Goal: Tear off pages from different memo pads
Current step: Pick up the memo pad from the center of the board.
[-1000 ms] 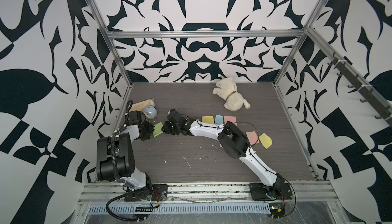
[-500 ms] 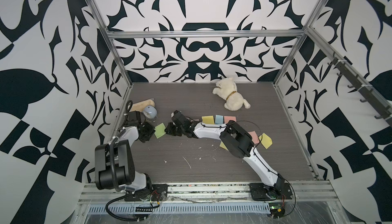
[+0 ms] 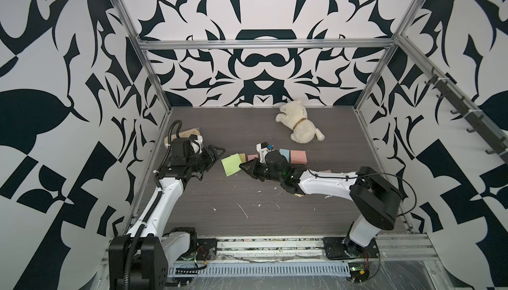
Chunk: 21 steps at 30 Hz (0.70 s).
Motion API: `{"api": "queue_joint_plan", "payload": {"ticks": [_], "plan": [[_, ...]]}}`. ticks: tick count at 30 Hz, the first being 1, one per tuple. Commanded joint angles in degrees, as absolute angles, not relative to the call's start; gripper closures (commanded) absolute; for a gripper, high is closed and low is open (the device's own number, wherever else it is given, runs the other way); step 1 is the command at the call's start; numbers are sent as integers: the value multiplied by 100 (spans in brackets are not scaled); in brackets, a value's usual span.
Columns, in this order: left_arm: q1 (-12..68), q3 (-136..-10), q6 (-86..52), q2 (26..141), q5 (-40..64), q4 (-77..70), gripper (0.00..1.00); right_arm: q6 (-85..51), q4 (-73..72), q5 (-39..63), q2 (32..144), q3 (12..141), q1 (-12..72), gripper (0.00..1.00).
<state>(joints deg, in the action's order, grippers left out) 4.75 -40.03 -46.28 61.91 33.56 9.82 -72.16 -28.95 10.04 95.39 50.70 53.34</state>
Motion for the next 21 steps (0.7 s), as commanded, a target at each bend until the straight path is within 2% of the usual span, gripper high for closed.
{"api": "queue_joint_plan", "payload": {"ticks": [1, 9, 14, 17, 21], "plan": [[758, -3617, -5136, 6134, 3692, 262, 41, -7682, -3439, 709, 9075, 4717, 5362, 100], [1115, -3342, -5109, 6040, 3580, 226, 42, -7726, -2970, 449, 8188, 4242, 5366, 100], [1452, -3288, -5337, 6117, 3580, -270, 45, -7803, -3012, 505, 8151, 4243, 5397, 100], [1489, -3307, -5449, 6167, 3673, -548, 52, -7889, -3090, 565, 8190, 4245, 5431, 100], [1488, -3392, -5424, 6174, 3732, -571, 70, -7969, -3087, 628, 8137, 4210, 5440, 100]]}}
